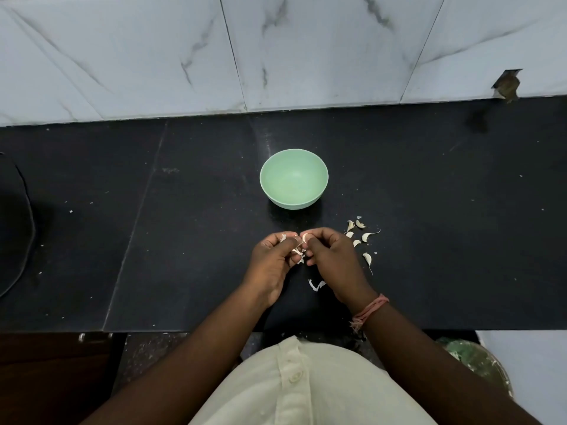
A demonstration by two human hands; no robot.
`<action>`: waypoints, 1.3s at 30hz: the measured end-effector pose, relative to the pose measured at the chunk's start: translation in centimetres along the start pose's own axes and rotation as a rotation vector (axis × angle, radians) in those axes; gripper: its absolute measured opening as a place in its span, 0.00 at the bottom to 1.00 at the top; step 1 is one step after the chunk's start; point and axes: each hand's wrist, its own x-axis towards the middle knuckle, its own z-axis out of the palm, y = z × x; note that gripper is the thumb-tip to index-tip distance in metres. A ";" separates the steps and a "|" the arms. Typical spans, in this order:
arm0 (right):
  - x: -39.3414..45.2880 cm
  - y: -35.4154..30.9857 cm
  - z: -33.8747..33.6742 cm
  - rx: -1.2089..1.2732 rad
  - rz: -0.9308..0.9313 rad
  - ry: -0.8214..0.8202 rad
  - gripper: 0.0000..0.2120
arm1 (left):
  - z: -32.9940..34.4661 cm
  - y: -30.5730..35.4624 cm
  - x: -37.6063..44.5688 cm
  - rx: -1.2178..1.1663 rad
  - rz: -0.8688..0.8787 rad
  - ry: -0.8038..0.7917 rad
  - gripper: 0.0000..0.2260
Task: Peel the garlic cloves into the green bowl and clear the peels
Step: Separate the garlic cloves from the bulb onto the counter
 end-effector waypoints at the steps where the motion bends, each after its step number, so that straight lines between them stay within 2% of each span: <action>1: 0.1 0.0 -0.1 0.047 0.032 0.014 0.06 | 0.0 0.0 0.1 -0.018 -0.013 0.001 0.05; 6: 1.2 -0.7 -1.3 0.369 0.173 0.046 0.07 | -0.2 0.0 0.6 -0.072 -0.050 0.000 0.05; 12: 1.1 -0.5 -1.5 0.189 0.072 0.002 0.09 | -0.2 0.0 0.8 -0.093 -0.034 -0.018 0.06; 19: 1.0 -0.5 -1.2 0.083 0.037 -0.079 0.04 | 0.0 0.2 0.7 -0.021 0.025 -0.054 0.07; 25: 0.6 -0.6 -1.9 -0.015 0.001 -0.139 0.03 | -0.1 -0.1 0.9 0.201 0.111 -0.049 0.08; 27: 0.9 -0.2 -2.1 -0.041 0.013 -0.083 0.05 | 0.0 -0.3 0.8 0.187 0.079 -0.063 0.09; 30: 1.4 -0.3 -3.4 -0.089 0.028 0.113 0.06 | 0.1 -0.6 0.8 0.089 0.024 -0.056 0.08; 33: 2.2 -0.3 -5.7 -0.305 0.002 0.260 0.06 | 0.0 -0.3 1.0 0.019 0.000 -0.048 0.06; 39: 2.0 -0.8 -6.3 -0.493 -0.051 0.285 0.14 | 0.4 -0.3 0.8 0.006 -0.034 -0.050 0.12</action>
